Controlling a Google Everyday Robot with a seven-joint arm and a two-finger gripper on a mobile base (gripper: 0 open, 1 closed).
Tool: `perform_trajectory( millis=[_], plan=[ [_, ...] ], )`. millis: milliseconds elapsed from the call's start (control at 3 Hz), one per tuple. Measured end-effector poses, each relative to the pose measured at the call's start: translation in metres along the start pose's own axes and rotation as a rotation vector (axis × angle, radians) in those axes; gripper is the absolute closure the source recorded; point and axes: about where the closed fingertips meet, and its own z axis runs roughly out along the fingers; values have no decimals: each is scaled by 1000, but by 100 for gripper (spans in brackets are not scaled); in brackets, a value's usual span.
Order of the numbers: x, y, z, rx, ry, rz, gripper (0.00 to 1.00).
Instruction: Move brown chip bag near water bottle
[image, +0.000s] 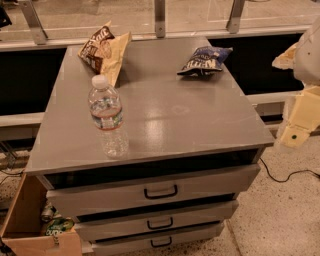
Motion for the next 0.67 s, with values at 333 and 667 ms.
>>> perform_trajectory(
  millis=[333,667],
  plan=[
    [0,0,0,0,0,0,0],
    [-24,-28,16,23,-67,-42,0]
  ],
)
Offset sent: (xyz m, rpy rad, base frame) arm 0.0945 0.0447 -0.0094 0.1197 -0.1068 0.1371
